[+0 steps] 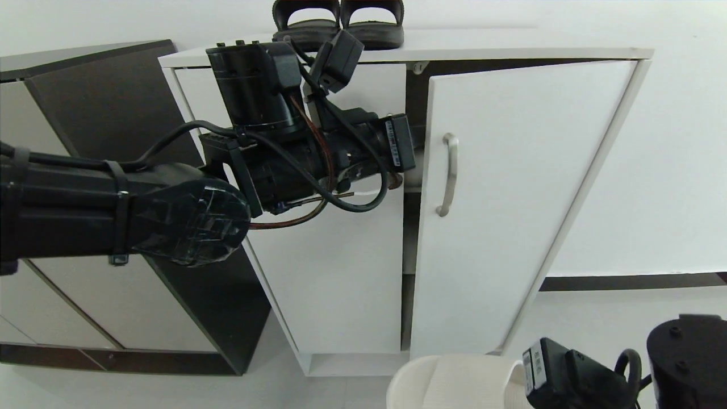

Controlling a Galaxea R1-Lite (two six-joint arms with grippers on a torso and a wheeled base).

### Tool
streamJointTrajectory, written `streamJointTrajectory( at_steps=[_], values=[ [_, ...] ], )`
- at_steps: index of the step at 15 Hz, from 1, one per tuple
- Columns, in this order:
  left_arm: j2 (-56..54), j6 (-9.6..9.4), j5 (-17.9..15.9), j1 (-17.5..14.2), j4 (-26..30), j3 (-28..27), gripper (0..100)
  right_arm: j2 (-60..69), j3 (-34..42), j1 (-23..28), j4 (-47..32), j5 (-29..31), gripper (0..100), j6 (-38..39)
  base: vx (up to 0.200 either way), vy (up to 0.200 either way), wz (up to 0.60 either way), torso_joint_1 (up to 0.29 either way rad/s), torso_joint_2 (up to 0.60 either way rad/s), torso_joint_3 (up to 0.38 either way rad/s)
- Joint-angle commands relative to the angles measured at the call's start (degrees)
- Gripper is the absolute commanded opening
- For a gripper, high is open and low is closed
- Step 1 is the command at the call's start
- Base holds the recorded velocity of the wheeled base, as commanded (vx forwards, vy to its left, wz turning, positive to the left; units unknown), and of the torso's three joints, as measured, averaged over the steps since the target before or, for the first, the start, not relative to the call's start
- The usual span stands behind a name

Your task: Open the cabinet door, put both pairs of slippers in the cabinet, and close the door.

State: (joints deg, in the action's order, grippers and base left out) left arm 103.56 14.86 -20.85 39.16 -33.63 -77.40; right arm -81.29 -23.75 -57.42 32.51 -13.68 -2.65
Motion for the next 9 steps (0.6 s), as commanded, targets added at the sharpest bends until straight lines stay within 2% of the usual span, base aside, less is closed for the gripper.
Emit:
streamJointTrajectory(
  at_steps=[1, 3, 5, 6, 7, 8, 9],
  values=[
    [-1.5, -0.45, 0.0, 4.6, 0.1, 0.3, 0, 0.5, 1.3, -4.2, 0.1, 0.0, 0, 0.0, -0.200, 0.000, 0.00, -0.002, 0.00, 0.002],
    [-2.4, -2.03, -0.1, 9.3, 1.7, 1.4, 0, 0.6, 1.7, -6.4, 0.1, -0.2, 0, 0.1, -0.200, 0.000, 0.00, -0.002, 0.00, 0.005],
    [-2.3, -2.56, 0.0, 11.6, 3.4, 1.3, 0, 0.5, 2.6, -7.0, 0.4, 0.0, 0, 0.0, -0.200, 0.000, 0.00, -0.002, 0.00, 0.002],
    [-2.4, -2.73, 0.0, 11.1, 3.3, 1.4, 0, 0.3, 2.3, -6.9, 0.5, 0.2, 0, 0.1, -0.200, 0.000, 0.00, 0.007, 0.00, 0.002],
    [-3.9, -2.73, 0.6, 8.7, 3.3, 2.2, 0, -0.2, 1.9, -6.0, 0.6, 0.5, 0, 0.2, 0.000, 0.000, 0.00, 0.000, 0.00, 0.000],
    [-6.0, -2.73, 2.7, 6.0, 3.3, 4.3, 0, -0.9, 0.9, -3.7, 0.7, 2.0, 0, 0.3, 0.000, 0.000, 0.00, 0.000, 0.00, 0.000],
    [-9.3, -2.73, 6.2, 3.2, 3.4, 7.3, 0, -1.6, 0.0, -0.3, 0.7, 6.8, 0, 0.4, 0.000, 0.000, 0.00, 0.000, 0.00, 0.000]
  ],
)
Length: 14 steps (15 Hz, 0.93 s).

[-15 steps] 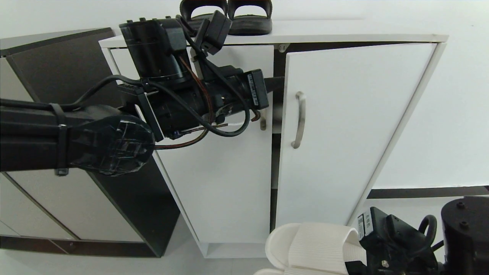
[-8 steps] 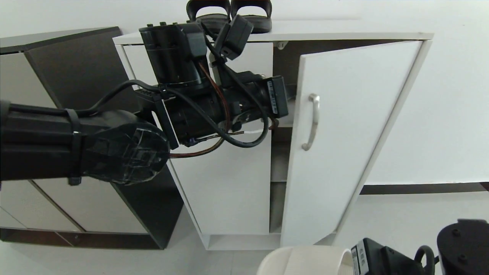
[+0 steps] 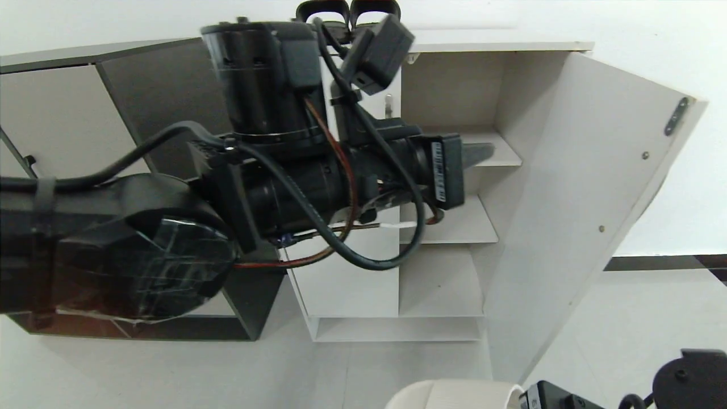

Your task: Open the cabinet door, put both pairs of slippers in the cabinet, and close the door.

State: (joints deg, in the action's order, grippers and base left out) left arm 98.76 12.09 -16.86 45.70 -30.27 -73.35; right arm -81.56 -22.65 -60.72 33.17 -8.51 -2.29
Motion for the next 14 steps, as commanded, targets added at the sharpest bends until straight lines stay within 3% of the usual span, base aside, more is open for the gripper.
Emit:
streamJointTrajectory(
  at_steps=[1, 3, 4, 5, 6, 7, 8, 10, 11, 12, 13, 14],
  values=[
    [-9.0, 0.04, 6.3, -5.8, 0.0, 7.2, 0, -2.0, -2.2, 5.5, 0.3, 8.8, 0, 1.0, 0.000, 0.000, 0.00, 0.000, 0.00, 0.000],
    [-20.1, -0.49, 13.4, -9.1, 0.7, 16.3, 0, -4.3, -5.9, 6.9, 1.6, 20.6, 0, 9.8, 0.000, 0.000, 0.00, 0.000, 0.00, 0.000],
    [-26.9, -2.34, 19.9, -9.1, 3.8, 22.3, 0, -6.3, -9.6, 7.0, 1.7, 27.3, 0, 14.6, 0.000, 0.000, 0.00, 0.000, 0.00, 0.000],
    [-31.5, -4.71, 27.2, -9.1, 7.8, 26.5, 0, -8.3, -12.2, 7.4, 1.7, 31.9, 0, 16.4, 0.000, 0.000, 0.00, 0.000, 0.00, 0.000],
    [-39.7, -8.67, 40.3, -9.1, 12.7, 34.2, 0, -10.6, -14.4, 8.3, 1.7, 37.2, 0, 17.0, 0.000, 0.000, 0.00, 0.000, 0.00, 0.000],
    [-47.3, -10.60, 50.2, -9.9, 14.7, 40.7, 0, -12.3, -15.2, 8.4, 1.8, 40.1, 0, 17.0, 0.000, 0.000, 0.00, 0.000, 0.00, 0.000],
    [-55.0, -12.97, 55.7, -16.3, 16.3, 45.9, 0, -13.5, -15.8, 8.4, 1.9, 41.8, 0, 17.0, 0.000, 0.000, 0.00, 0.000, 0.00, 0.000],
    [-66.9, -14.38, 57.0, -27.9, 18.1, 56.6, 0, -14.8, -16.0, 9.0, 2.6, 43.1, 0, 16.9, 0.000, 0.000, 0.00, 0.000, 0.00, 0.000],
    [-71.7, -14.73, 57.4, -32.0, 18.3, 61.4, 0, -14.8, -15.9, 9.2, 2.8, 43.1, 0, 16.8, 0.000, 0.000, 0.00, 0.000, 0.00, 0.000],
    [-74.3, -14.82, 57.4, -34.6, 18.3, 63.6, 0, -14.9, -15.8, 9.4, 2.8, 43.1, 0, 16.8, 0.000, 0.000, 0.00, 0.000, 0.00, 0.000],
    [-81.8, -15.08, 57.2, -39.6, 18.4, 69.0, 0, -15.3, -15.8, 9.8, 2.8, 42.9, 0, 16.8, 0.000, 0.000, 0.00, 0.000, 0.00, 0.000],
    [-87.1, -16.05, 57.0, -40.6, 18.8, 72.1, 0, -15.7, -15.8, 9.8, 2.8, 42.9, 0, 16.8, 0.000, 0.000, 0.00, 0.000, 0.00, 0.000]
  ],
)
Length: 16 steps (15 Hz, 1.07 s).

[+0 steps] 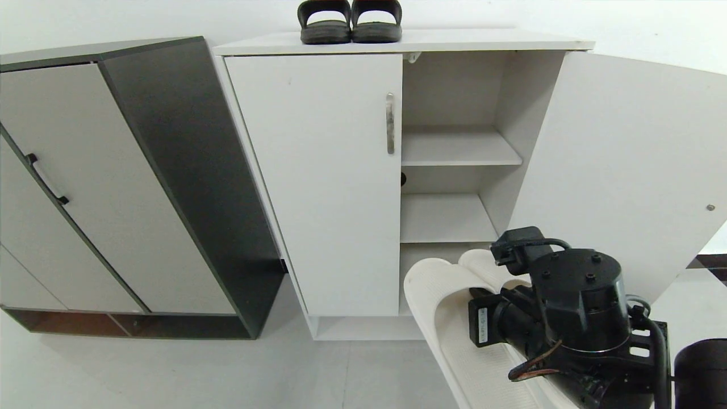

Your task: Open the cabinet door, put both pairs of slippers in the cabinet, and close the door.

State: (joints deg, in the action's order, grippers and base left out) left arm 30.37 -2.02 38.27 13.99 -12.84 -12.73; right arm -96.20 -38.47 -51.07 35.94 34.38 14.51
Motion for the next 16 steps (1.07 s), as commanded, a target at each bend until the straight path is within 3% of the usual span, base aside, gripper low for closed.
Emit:
streamJointTrajectory(
  at_steps=[1, 2, 3, 5, 6, 7, 9, 10, 11, 13, 14, 16],
  values=[
    [-23.9, -2.81, 2.0, -9.2, 4.7, 12.7, 0, -1.3, 0.1, 0.2, 0.0, 0.0, 0, 0.1, 0.000, 0.000, 0.00, 0.000, 0.00, 0.000],
    [-25.6, -0.53, 2.2, -9.8, 10.7, 12.7, 0, -1.5, 0.2, 0.3, 0.0, -0.1, 0, 0.1, 0.000, 0.000, 0.00, 0.000, 0.00, 0.000],
    [-25.8, 1.23, 2.0, -10.6, 10.6, 12.7, 0, -1.8, 0.2, 0.3, 0.0, -0.2, 0, 0.1, 0.000, 0.000, 0.00, 0.000, 0.00, 0.000],
    [-27.2, -0.26, 1.6, -12.6, 10.6, 12.7, 0, -2.7, 0.0, 0.4, 0.4, -0.3, 0, 0.1, 0.000, 0.000, 0.00, 0.000, 0.00, 0.000],
    [-27.5, 1.06, 1.9, -15.8, 10.6, 12.7, 0, -2.7, 0.1, 0.4, 1.3, -0.2, 0, -0.3, 0.000, 0.000, 0.00, 0.000, 0.00, 0.000],
    [-27.6, 2.02, 1.8, -15.1, 10.7, 12.7, 0, -2.6, 0.2, 0.4, 1.5, -0.2, 0, -0.4, 0.000, 0.000, 0.00, 0.000, 0.00, 0.000],
    [-30.4, 1.32, -9.5, -13.9, 10.8, 12.7, 0, -2.5, 0.4, 0.4, 1.7, -0.3, 0, -0.4, 0.000, 0.000, 0.00, 0.000, 0.00, 0.000],
    [-30.3, 2.64, -23.1, -13.9, 10.9, 12.7, 0, -2.7, 0.8, 0.4, 1.8, -0.3, 0, -0.4, 0.000, 0.000, 0.00, 0.000, 0.00, 0.000],
    [-30.4, 2.20, -27.4, -13.9, 10.7, 12.7, 0, -2.5, 0.9, 0.4, 1.8, -0.3, 0, -0.4, 0.000, 0.000, 0.00, 0.000, 0.00, 0.000],
    [-30.3, 1.76, -28.6, -13.9, 10.6, 12.7, 0, -2.4, 1.0, 0.4, 1.8, -0.4, 0, -0.4, 0.000, 0.000, 0.00, 0.000, 0.00, 0.000],
    [-30.3, 2.20, -34.0, -13.9, 10.7, 12.7, 0, -2.6, 0.9, 0.3, 1.8, -0.4, 0, -0.4, 0.000, 0.000, 0.00, 0.000, 0.00, 0.000],
    [-30.3, 0.44, -37.7, -13.9, 13.1, 12.7, 0, -2.8, 0.9, 0.1, 1.8, -0.5, 0, -0.8, 0.000, 0.000, 0.00, 0.000, 0.00, 0.000]
  ],
)
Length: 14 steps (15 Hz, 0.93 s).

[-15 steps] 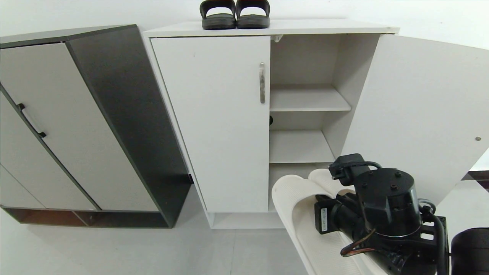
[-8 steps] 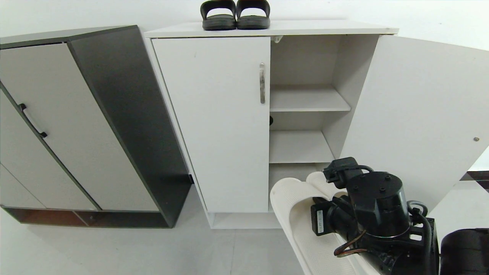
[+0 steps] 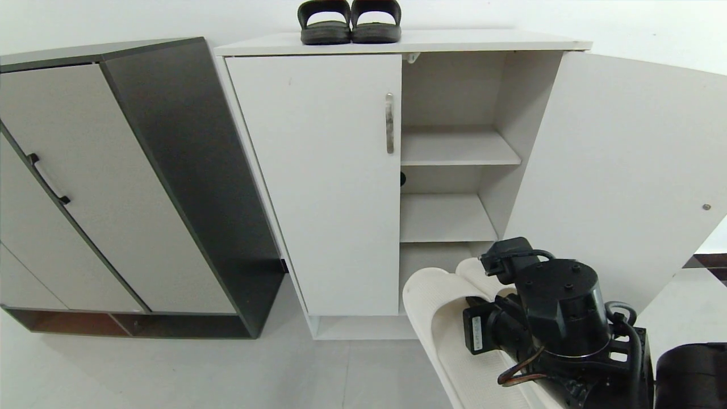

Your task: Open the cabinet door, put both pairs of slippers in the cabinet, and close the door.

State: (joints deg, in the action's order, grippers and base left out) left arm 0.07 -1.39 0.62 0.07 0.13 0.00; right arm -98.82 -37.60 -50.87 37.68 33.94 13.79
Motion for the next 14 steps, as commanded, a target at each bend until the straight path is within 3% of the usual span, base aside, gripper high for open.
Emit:
streamJointTrajectory(
  at_steps=[1, 5, 11, 14],
  values=[
    [0.0, -0.72, -1.2, 0.0, 0.0, 0.0, 0, -0.1, -0.2, -0.2, 0.6, -0.1, 0, -0.3, 0.000, 0.000, 0.00, 0.000, 0.00, 0.000],
    [0.0, 1.92, 0.7, 0.0, -0.1, 0.0, 0, -2.5, -2.0, 0.1, 2.1, 0.5, 0, -0.6, 0.000, 0.000, 0.00, 0.000, 0.00, 0.000],
    [0.0, 1.83, 0.6, 0.0, -0.1, 0.0, 0, -14.6, -4.7, 0.4, 11.4, 3.7, 0, -0.4, 0.000, 0.000, 0.00, 0.000, 0.00, 0.000],
    [0.0, 1.83, 0.5, 0.0, -0.1, 0.0, 0, -16.1, -5.2, 1.2, 11.8, 4.0, 0, -0.3, 0.000, -0.200, 0.00, 0.001, 0.00, 0.002]
  ],
)
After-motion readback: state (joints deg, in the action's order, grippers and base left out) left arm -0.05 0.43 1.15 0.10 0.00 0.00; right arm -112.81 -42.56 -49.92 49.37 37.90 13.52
